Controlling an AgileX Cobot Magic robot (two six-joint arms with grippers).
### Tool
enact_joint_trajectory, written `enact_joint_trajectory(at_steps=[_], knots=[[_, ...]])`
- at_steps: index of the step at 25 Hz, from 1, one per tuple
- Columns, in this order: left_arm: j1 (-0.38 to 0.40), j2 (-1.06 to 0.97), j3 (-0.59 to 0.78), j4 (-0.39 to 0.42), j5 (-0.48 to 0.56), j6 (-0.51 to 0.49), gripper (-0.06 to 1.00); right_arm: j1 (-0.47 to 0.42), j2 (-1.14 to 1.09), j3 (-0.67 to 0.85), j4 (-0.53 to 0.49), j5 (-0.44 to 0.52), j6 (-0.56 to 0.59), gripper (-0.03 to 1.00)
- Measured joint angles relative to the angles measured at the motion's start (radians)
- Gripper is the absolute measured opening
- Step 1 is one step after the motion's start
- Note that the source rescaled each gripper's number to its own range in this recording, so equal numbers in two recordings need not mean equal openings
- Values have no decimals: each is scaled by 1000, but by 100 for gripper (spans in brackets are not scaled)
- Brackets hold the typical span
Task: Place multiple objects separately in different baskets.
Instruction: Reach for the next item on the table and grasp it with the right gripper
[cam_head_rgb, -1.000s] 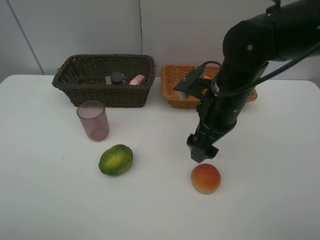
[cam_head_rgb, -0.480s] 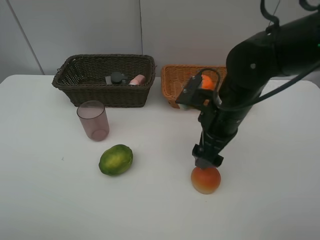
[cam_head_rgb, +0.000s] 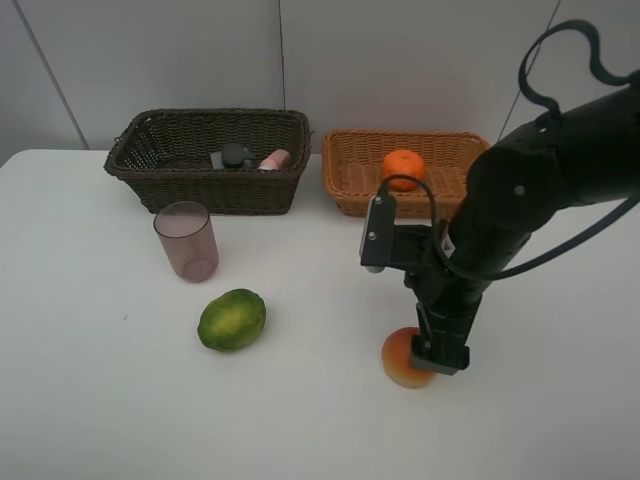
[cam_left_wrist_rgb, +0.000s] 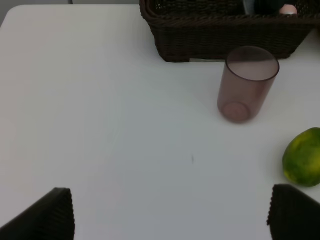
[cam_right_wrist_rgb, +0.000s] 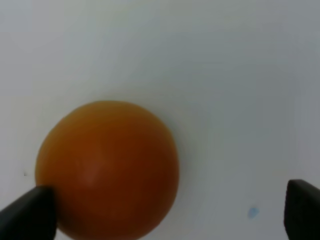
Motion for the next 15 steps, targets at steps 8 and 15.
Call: enact_joint_trajectory(at_steps=[8, 15], knots=[[0, 0, 0, 0, 0, 0, 100, 0, 0, 0, 35, -13, -40, 98], [0, 0, 0, 0, 0, 0, 100, 0, 0, 0, 78, -10, -41, 98]])
